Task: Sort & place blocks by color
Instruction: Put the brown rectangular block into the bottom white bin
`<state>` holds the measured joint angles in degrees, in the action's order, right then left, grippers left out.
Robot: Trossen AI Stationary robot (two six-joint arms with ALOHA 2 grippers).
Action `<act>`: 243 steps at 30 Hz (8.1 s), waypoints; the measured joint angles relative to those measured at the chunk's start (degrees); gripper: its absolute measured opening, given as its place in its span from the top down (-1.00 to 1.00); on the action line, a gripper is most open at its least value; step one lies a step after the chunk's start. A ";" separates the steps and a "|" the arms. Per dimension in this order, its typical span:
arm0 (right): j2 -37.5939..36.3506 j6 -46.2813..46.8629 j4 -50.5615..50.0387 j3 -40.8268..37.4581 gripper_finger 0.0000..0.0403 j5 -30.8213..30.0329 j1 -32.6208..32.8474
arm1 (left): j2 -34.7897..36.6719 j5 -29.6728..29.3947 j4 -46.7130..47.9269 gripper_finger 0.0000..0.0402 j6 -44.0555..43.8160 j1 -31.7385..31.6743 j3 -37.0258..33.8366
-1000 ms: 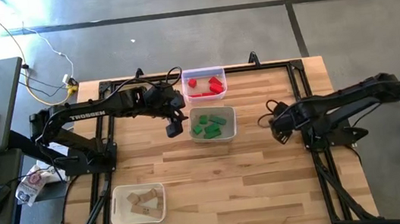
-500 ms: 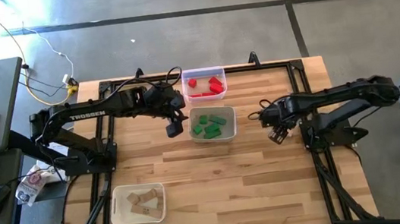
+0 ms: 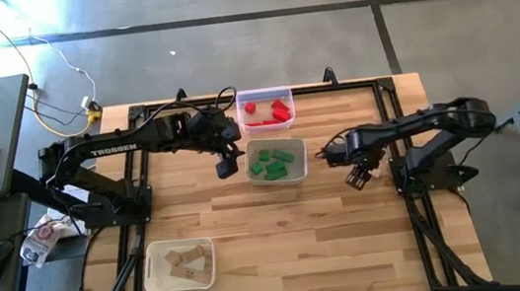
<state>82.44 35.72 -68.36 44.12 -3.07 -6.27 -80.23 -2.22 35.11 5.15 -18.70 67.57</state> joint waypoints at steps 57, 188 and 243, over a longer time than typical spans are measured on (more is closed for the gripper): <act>12.52 -6.22 2.01 0.04 0.55 1.99 -6.83 | 0.00 0.04 0.20 -0.04 0.02 -0.02 0.00; -3.81 -28.10 63.02 17.00 0.57 -8.90 16.60 | 0.00 7.04 -15.18 -0.04 -0.24 11.69 -0.02; -3.71 -30.17 73.07 16.98 0.57 -17.97 16.78 | -0.02 2.44 -23.42 -0.02 -6.50 11.98 -0.02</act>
<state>78.74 5.55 4.71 61.10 -21.04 10.50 -80.25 0.22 11.69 -1.36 -6.72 67.55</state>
